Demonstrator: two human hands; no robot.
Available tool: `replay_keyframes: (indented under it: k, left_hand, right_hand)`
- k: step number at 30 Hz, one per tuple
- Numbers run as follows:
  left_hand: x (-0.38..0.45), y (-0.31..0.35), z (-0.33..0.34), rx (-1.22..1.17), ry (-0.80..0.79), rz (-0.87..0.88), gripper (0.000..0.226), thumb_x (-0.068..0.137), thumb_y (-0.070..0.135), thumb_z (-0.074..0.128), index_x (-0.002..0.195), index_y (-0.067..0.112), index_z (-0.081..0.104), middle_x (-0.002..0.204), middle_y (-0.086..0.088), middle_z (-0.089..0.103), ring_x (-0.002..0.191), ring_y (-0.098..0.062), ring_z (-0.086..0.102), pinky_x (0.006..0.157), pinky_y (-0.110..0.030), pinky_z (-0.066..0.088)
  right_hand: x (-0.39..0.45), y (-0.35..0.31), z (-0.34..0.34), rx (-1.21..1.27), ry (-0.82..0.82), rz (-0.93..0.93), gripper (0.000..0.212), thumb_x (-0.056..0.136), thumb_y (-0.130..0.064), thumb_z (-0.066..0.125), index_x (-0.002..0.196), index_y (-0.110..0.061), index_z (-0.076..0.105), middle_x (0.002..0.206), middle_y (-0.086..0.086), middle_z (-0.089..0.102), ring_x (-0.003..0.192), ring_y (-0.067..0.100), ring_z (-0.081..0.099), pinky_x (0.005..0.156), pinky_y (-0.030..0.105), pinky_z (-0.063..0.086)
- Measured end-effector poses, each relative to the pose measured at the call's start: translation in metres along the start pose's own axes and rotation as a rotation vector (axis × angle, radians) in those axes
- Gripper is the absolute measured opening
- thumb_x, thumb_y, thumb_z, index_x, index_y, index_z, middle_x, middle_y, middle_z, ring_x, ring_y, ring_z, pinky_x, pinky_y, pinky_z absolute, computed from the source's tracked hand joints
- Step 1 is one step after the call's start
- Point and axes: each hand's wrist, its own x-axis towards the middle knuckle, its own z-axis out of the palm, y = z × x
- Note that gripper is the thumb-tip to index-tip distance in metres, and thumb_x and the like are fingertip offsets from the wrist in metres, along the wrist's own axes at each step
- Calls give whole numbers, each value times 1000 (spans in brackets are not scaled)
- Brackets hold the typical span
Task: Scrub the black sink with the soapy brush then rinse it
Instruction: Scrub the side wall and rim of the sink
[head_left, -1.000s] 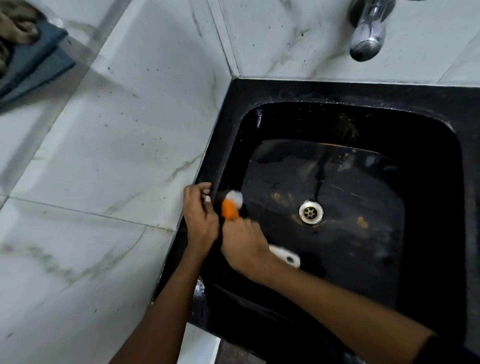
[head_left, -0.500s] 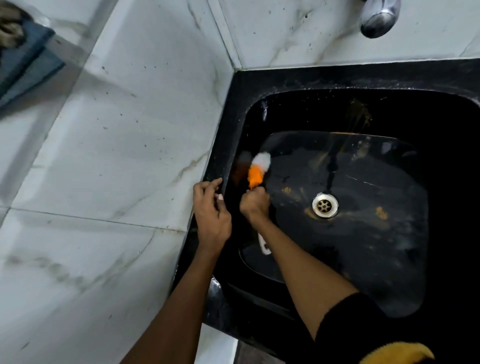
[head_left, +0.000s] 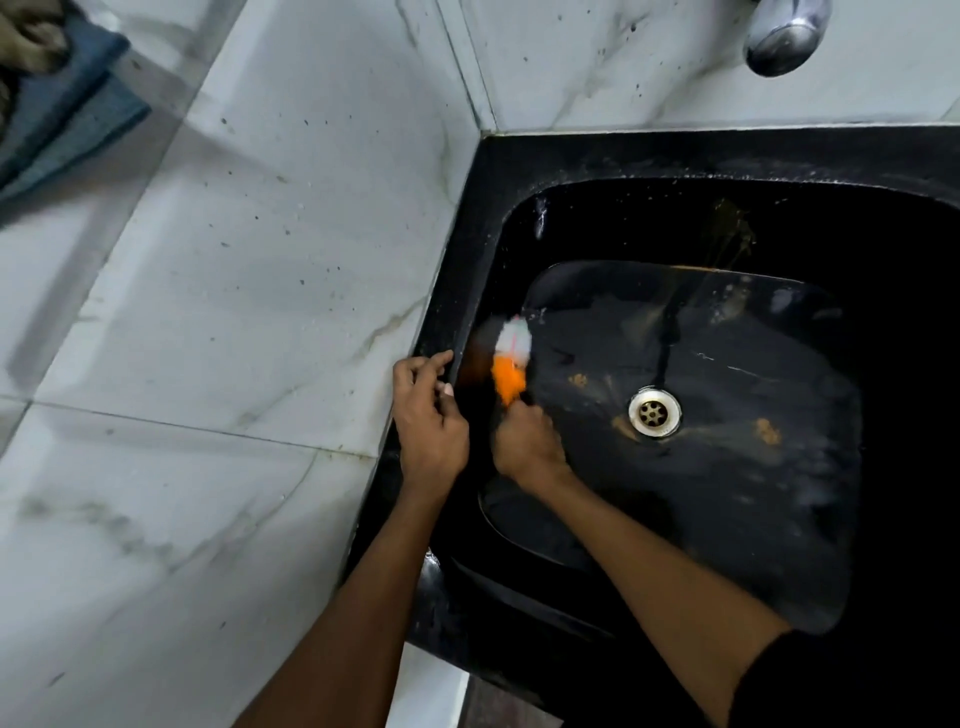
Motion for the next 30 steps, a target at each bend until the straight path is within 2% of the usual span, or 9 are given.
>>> replay_keyframes:
  k: [2,4,6,10,14,17,23,26,30]
  left_hand:
    - [-1,0,-1,-8,-2,9,45,90,-11,48,127,7,66,111,-4,48,91,-16,54,84,-20,50]
    - [0,-1,-2,-10,0,14,44,90,-11,48,126,7,67,111,-4,48,89,-16,54,82,-20,49]
    - [-1,-1,-3,-5,-2,11,43,91,-11,48,126,7,67,110,-3,48,89,-16,54,80,-16,48]
    - [-1,0,-3,-36,2,6,43,91,-11,48,125,7,68,110,-5,48,86,-13,53,81,-17,49]
    - [0,0,-2,-47,11,-14,42,91,-11,48,124,7,68,110,-6,49,86,-9,52,82,-15,49]
    - [-1,2,-3,-52,7,-15,43,92,-11,48,124,7,68,110,-7,50,87,-10,53,84,-13,48]
    - [0,0,-3,-40,-1,-23,43,91,-9,47,125,8,68,111,-6,49,89,-15,54,85,-23,52]
    - [-3,2,-4,-49,-7,-8,43,92,-11,47,125,6,67,111,-8,50,87,-11,53,84,-14,49]
    - [-1,-1,-3,-40,-1,-4,43,91,-12,48,125,6,68,111,-10,50,88,-11,53,86,-11,47]
  right_hand:
    - [-3,2,7,70,-22,27,21,89,-11,46,101,-3,62,105,19,64,95,37,62,71,36,48]
    - [-10,-11,16,175,55,-15,24,94,-19,45,98,-4,63,98,18,66,88,38,64,65,35,48]
    - [-18,-15,28,220,60,-44,29,98,-24,41,101,-5,62,97,18,65,88,38,63,67,38,50]
    - [-18,3,38,117,-132,4,23,88,-11,50,101,-1,65,107,20,66,100,37,64,79,37,53]
    - [-27,3,40,153,-63,-90,23,92,-18,45,100,-3,61,104,22,64,96,39,62,75,39,51]
    - [-26,6,36,67,-103,-71,26,91,-13,47,106,0,63,110,23,64,103,39,62,81,39,52]
    - [-36,18,36,24,-164,-115,27,95,-18,45,110,0,60,113,24,60,105,40,59,82,39,49]
    - [-37,22,37,10,-206,-96,25,90,-10,48,105,1,63,113,23,62,104,39,62,82,39,52]
    - [-44,24,37,18,-164,-163,24,93,-18,47,102,-1,61,107,23,62,98,39,62,77,38,50]
